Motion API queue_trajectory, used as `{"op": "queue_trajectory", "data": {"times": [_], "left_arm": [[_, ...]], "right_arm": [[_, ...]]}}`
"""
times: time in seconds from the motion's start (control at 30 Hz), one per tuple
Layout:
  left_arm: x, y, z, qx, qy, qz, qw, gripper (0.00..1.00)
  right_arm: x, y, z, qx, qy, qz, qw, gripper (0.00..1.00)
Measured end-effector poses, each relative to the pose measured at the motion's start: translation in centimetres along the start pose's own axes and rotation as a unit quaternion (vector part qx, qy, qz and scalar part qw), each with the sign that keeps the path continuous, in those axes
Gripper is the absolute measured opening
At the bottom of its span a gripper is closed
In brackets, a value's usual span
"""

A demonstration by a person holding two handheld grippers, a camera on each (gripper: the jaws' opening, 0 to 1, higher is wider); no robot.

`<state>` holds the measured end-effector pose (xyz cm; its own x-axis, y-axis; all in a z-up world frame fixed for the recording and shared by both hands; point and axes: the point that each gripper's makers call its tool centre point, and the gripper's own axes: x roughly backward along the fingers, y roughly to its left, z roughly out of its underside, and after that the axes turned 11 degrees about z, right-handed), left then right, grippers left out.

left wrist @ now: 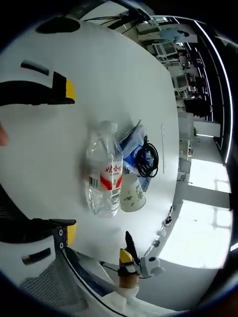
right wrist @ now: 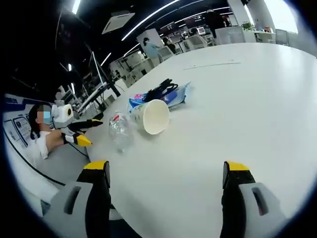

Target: Arrange the tabletop items into an orderly group along one side of the table until the central work area is clear of visible clutter.

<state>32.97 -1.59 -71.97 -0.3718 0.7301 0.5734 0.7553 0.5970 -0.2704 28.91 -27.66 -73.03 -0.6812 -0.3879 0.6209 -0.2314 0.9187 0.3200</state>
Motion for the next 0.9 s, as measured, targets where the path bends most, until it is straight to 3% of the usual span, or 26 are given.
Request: {"op": "queue_trajectory", "data": {"times": [0.17, 0.43, 0.9], "left_arm": [[-0.1, -0.1, -0.1, -0.002, 0.0, 0.003, 1.0, 0.99], [-0.1, -0.1, 0.1, -0.005, 0.003, 0.001, 1.0, 0.99], [-0.3, -0.3, 0.6, -0.013, 0.021, 0.004, 0.9997, 0.99]], "right_arm": [[0.1, 0.2, 0.6, -0.001, 0.007, -0.002, 1.0, 0.93], [0.3, -0.6, -0.1, -0.015, -0.003, 0.003, 0.9999, 0.92], [1.0, -1.1, 0.9, -0.059, -0.003, 0.001, 0.9983, 0.9]]}}
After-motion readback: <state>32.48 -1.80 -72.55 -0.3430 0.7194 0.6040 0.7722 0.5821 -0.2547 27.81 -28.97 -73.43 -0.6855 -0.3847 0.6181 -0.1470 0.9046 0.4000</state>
